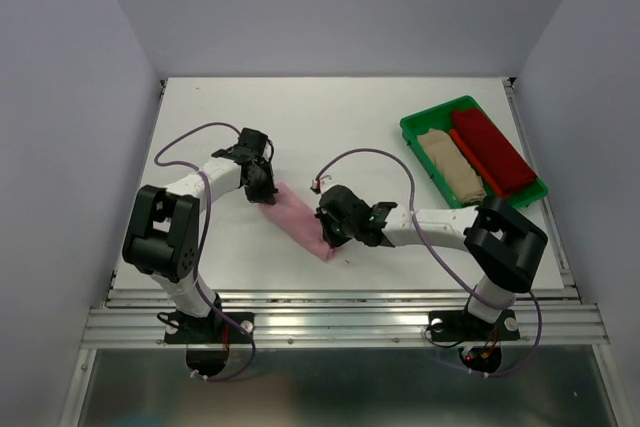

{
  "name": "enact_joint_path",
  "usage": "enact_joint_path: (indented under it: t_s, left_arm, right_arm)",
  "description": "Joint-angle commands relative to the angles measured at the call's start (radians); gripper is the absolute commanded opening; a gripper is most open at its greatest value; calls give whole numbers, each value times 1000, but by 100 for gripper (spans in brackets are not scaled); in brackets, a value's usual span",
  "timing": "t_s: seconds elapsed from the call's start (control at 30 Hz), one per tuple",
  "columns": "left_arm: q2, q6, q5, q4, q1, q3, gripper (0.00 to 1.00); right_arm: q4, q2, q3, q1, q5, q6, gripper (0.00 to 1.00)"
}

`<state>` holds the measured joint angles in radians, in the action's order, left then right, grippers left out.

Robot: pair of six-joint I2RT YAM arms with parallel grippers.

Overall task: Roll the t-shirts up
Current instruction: Roll the T-shirt to the center of the board.

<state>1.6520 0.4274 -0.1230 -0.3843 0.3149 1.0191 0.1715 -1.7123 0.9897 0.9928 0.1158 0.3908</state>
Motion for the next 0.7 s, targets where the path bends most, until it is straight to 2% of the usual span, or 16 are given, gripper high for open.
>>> enact_joint_path:
  t_s: [0.0, 0.2, 0.47, 0.57, 0.67]
  left_arm:
    - [-20, -7, 8, 1, 9, -2, 0]
    - [-93, 28, -3, -5, 33, -91, 0]
    - [-254, 89, -15, -41, 44, -206, 0]
    - [-281, 94, -6, -74, 44, -186, 0]
    - [-299, 99, -6, -90, 44, -159, 0]
  right_arm:
    - [-21, 26, -115, 4, 65, -84, 1]
    - [-202, 105, -246, 4, 139, -162, 1]
    - [-221, 149, -227, 4, 213, -182, 2]
    - [-218, 232, -207, 4, 173, -133, 18]
    - [-172, 249, -145, 4, 150, -57, 22]
